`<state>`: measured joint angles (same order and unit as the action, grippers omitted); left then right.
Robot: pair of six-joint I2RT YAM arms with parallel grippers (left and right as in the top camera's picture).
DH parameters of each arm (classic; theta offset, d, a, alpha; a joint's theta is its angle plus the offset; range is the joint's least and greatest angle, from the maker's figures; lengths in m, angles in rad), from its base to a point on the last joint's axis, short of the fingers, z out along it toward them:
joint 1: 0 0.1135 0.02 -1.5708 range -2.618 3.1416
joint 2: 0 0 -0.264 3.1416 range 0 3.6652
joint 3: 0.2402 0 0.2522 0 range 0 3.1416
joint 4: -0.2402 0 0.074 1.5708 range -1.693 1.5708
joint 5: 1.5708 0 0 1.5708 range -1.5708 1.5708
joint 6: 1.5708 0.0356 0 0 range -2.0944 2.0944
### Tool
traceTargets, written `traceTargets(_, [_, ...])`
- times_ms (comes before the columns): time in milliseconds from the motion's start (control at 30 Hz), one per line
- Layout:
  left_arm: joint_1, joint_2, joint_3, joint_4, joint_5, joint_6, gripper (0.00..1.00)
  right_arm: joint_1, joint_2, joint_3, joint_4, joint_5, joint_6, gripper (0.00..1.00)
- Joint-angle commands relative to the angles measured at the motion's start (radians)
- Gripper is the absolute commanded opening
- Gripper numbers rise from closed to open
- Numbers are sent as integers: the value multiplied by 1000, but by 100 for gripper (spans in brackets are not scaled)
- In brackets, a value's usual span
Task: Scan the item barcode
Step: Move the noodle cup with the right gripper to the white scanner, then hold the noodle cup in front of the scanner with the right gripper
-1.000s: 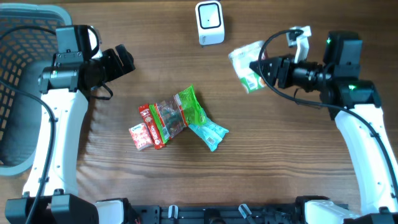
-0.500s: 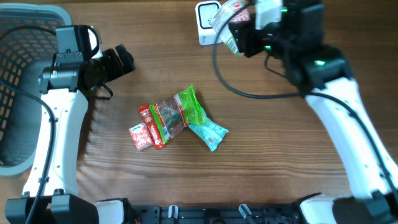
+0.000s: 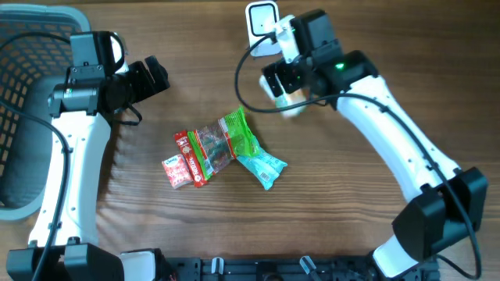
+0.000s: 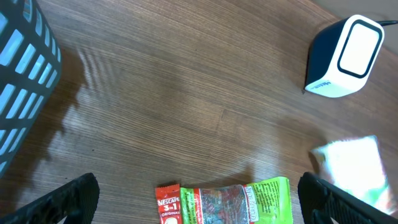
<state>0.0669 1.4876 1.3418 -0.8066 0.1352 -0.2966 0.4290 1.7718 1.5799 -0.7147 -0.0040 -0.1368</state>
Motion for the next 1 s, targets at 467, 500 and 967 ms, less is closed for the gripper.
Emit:
traceTargets(467, [7, -6, 6, 3, -3, 13, 100, -362, 239, 12, -118, -840, -264, 99])
traceTargets(500, [7, -6, 6, 3, -3, 13, 100, -350, 283, 12, -86, -842, -264, 100])
traceTargets(967, [7, -6, 6, 3, -3, 13, 100, -226, 394, -6, -11, -564, -283, 100])
